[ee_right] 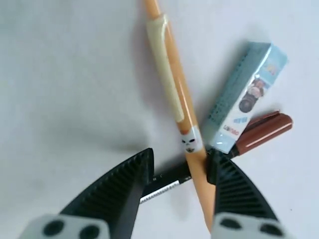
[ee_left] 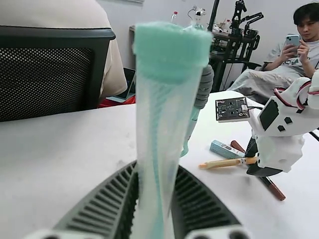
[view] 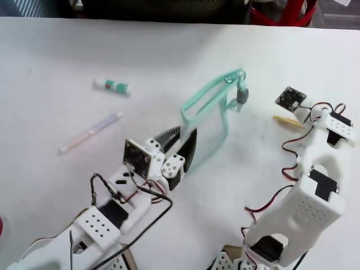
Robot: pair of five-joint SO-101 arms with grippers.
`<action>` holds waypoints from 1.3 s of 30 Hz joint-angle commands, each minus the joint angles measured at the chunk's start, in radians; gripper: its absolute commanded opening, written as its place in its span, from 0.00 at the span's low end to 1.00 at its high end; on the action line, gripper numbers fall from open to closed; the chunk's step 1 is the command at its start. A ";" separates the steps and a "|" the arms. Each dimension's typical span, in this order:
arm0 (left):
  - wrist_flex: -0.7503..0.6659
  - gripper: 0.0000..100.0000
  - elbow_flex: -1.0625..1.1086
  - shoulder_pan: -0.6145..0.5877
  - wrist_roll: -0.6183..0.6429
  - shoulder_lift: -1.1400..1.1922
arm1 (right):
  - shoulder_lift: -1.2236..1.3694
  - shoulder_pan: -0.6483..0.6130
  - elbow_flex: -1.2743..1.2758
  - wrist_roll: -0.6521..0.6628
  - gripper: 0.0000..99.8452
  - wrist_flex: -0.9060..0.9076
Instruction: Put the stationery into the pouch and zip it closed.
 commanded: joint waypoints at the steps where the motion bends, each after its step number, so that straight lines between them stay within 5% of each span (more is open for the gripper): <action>1: 0.025 0.02 0.014 -0.004 0.000 0.016 | 0.012 -0.027 -0.009 0.014 0.14 -0.001; 13: 0.025 0.02 0.014 -0.004 -0.002 0.016 | -0.008 -0.016 -0.006 0.008 0.02 -0.048; 21: 0.025 0.02 0.014 -0.004 -0.002 0.015 | -0.275 0.004 -0.003 0.005 0.02 0.188; 27: 0.025 0.02 0.015 -0.004 -0.002 0.015 | -0.420 -0.010 0.006 -0.184 0.02 0.285; 33: 0.026 0.02 0.017 -0.004 -0.002 0.015 | -0.409 -0.047 0.239 -0.157 0.02 0.263; 39: 0.026 0.02 0.023 -0.004 -0.002 0.015 | -0.401 -0.039 0.456 -0.270 0.02 -0.013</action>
